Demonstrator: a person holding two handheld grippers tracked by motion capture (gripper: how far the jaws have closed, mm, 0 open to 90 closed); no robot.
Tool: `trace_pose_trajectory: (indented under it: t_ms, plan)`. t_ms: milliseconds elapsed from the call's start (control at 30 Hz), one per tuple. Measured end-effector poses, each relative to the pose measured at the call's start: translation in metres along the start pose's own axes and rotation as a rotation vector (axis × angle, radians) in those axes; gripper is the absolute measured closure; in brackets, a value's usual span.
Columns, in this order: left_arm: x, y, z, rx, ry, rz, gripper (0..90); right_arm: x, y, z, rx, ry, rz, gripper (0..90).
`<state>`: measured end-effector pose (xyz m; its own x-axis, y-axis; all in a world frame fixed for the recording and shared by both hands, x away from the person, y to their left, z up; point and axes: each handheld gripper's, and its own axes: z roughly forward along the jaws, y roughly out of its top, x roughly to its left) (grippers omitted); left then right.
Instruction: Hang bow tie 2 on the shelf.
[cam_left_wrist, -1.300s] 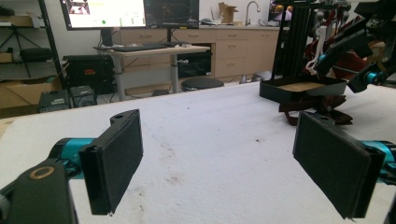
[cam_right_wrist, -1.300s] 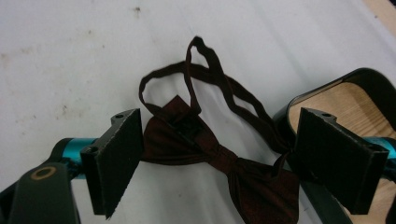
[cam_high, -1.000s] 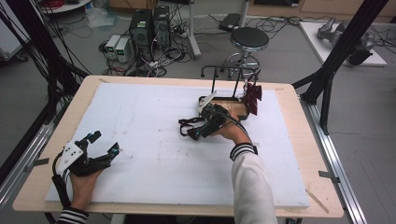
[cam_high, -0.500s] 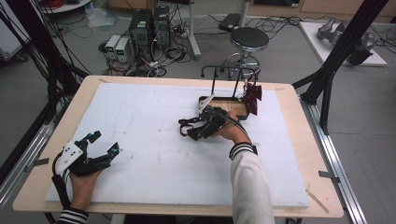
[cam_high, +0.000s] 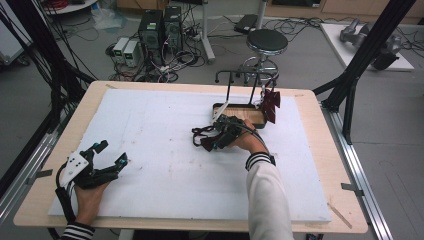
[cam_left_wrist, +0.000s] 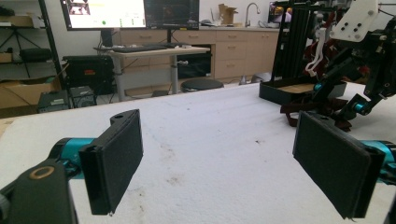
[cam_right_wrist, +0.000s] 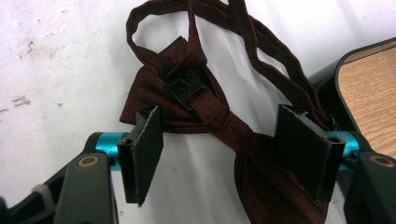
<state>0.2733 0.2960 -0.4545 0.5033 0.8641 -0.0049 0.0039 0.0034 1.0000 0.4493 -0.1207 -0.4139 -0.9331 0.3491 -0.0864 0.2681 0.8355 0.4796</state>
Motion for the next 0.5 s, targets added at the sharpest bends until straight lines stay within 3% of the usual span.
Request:
trace_pose_trajectory:
  t_ms: [200,333,500]
  plan:
    - [0.0,0.0,0.0,0.0,0.0,0.0,16.4,0.0002,-0.0007,0.0016,0.019,-0.007,-0.021,36.8]
    - [0.0,0.0,-0.0001,0.002,0.0,0.003,16.3,0.0015,-0.0006,0.0025,0.04,-0.01,-0.037,43.9]
    - [0.0001,0.0,-0.0001,0.002,-0.001,0.004,16.4,0.0017,-0.0008,-0.0005,0.068,-0.059,-0.051,64.5]
